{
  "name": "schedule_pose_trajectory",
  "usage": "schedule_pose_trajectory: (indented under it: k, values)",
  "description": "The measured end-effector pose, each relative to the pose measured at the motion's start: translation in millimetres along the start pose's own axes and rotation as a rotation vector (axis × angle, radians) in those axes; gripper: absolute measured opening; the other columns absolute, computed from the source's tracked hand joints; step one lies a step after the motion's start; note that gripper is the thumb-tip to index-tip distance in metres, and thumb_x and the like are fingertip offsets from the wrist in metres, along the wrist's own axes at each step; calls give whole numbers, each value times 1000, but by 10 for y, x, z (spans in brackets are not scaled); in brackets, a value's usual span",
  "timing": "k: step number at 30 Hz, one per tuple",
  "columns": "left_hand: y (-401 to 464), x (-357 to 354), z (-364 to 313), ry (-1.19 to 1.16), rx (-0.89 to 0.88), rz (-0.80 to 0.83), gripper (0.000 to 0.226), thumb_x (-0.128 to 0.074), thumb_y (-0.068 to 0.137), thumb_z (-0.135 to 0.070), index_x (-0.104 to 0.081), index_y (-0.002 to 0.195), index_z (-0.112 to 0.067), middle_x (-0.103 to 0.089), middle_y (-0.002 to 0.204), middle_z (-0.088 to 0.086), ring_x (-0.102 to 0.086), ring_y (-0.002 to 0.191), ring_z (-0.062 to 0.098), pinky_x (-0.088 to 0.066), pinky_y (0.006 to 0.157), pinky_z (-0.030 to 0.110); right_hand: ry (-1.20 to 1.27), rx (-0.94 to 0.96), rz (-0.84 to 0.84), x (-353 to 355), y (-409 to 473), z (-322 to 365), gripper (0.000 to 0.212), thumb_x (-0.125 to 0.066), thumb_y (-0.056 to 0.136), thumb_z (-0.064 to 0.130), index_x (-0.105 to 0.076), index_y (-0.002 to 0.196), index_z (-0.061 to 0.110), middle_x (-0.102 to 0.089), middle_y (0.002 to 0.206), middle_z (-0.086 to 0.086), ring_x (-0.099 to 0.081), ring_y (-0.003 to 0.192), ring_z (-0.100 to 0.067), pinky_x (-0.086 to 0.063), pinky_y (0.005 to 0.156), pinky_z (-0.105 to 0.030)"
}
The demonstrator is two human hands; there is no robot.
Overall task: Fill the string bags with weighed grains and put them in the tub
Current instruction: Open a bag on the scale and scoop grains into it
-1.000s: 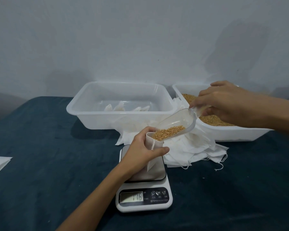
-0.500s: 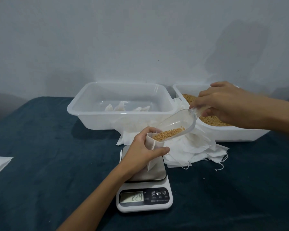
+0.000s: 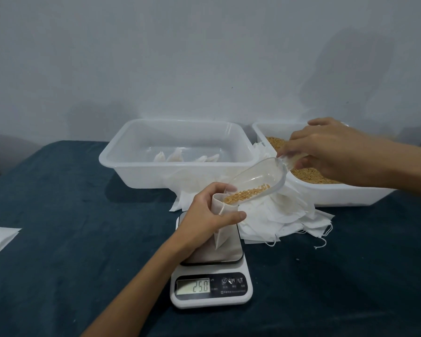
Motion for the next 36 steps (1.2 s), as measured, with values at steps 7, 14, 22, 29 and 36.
schedule_pose_trajectory:
  k: [7,14,22,29,36]
  values:
    - [-7,5,-3,-9,7,3,50,-90,75,-23,-66,119,-29,-73,121,6,-72,104,36,-57,98,53,-14,-8,13,12,-11,28,31,-56,101,27,-59,131,33,-45,102,26,-53,113,-7,-12,116,-29]
    - [-18,4,-22,-10,5,6,49,-89,77,-22,-67,119,-29,-74,118,3,-73,104,33,-57,99,52,7,19,-8,-14,-7,34,26,-60,99,22,-63,123,32,-47,93,29,-54,97,-3,-23,109,-28]
    - [-5,58,-34,-16,-5,-7,48,-90,79,-19,-69,121,-27,-70,123,-5,-73,108,22,-57,103,43,447,-85,43,-290,-85,-53,23,-64,98,13,-70,119,20,-68,111,15,-62,108,-5,-47,92,-25]
    - [-5,18,-48,3,-24,55,37,-77,93,-9,-63,126,-18,-79,109,0,-74,102,15,-55,87,19,592,-114,28,-409,-120,-124,22,-63,98,14,-68,119,20,-69,112,17,-61,109,5,-46,96,-23]
    - [31,64,-73,-81,-81,40,23,-55,106,-16,-68,121,-4,-80,108,7,-76,101,22,-57,84,22,885,-243,-58,-693,-147,-675,17,-59,98,2,-69,110,11,-73,108,0,-68,106,-10,-49,91,-15]
Point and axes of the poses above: each hand's wrist, its own y-axis towards the middle knuckle, its own x-axis out of the back of the hand, z = x × y, the point moved 7 cm from there along y, towards the middle knuckle
